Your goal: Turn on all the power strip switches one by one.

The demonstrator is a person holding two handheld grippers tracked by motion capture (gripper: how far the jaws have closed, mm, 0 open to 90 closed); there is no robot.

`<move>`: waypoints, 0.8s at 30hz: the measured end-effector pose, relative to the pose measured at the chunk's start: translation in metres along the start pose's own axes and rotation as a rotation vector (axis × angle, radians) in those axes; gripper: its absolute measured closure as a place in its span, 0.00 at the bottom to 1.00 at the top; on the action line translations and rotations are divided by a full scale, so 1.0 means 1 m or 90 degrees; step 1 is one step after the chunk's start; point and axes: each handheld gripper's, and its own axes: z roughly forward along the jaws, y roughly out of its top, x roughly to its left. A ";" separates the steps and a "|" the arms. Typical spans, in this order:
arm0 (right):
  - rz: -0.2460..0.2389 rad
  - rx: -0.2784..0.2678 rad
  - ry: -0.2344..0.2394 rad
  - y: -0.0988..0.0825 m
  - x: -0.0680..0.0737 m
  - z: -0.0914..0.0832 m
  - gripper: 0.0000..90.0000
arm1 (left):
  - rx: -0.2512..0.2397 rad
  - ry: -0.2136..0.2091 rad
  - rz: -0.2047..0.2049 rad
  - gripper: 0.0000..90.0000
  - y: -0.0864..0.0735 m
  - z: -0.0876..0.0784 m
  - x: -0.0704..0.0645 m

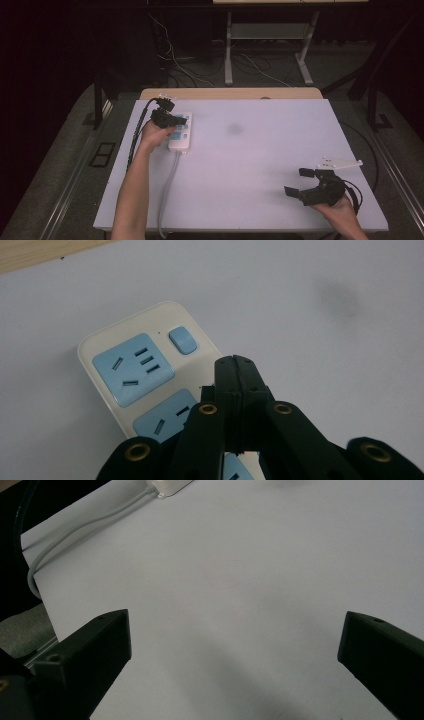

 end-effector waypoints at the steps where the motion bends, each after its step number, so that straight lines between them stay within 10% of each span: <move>1: 0.000 0.000 0.000 0.000 0.000 0.000 0.01 | -0.001 0.001 0.000 0.99 0.000 0.001 0.000; 24: -0.016 -0.005 -0.015 0.001 0.003 0.000 0.01 | 0.008 0.017 0.011 0.99 -0.003 0.009 -0.002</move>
